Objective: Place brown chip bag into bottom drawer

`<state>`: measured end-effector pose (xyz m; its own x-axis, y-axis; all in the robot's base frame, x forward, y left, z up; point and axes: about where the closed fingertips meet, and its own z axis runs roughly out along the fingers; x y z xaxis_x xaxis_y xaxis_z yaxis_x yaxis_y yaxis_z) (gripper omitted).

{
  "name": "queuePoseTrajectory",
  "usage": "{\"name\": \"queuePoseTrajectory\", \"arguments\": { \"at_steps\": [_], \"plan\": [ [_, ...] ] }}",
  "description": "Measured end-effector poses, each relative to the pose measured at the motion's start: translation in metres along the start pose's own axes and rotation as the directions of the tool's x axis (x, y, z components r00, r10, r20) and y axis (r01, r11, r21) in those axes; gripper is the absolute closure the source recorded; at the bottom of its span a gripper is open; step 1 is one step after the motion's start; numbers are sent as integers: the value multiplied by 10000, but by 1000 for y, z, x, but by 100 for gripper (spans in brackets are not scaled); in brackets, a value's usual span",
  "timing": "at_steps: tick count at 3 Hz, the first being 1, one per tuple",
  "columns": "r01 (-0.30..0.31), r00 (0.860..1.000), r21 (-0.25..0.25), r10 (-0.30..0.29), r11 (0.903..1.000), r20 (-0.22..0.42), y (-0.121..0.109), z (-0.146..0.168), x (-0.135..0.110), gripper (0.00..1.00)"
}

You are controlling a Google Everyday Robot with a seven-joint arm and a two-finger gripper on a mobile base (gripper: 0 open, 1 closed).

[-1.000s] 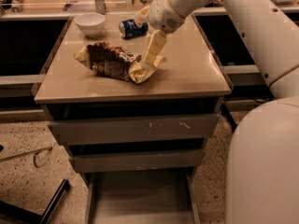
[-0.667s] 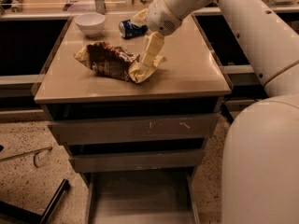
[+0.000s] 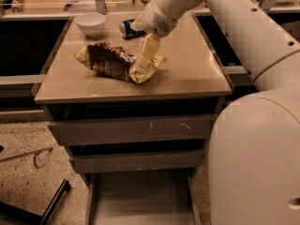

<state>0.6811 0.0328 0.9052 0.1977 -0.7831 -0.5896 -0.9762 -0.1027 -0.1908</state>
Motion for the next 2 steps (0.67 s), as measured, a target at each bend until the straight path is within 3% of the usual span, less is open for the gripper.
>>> {"name": "queuePoseTrajectory", "arguments": {
  "at_steps": [1,2],
  "plan": [
    [-356,9977,-255,341,9990,-584,0,4,0,0],
    [-501,9969,-562,465,9972,-638,4,5,-4,0]
  ]
}}
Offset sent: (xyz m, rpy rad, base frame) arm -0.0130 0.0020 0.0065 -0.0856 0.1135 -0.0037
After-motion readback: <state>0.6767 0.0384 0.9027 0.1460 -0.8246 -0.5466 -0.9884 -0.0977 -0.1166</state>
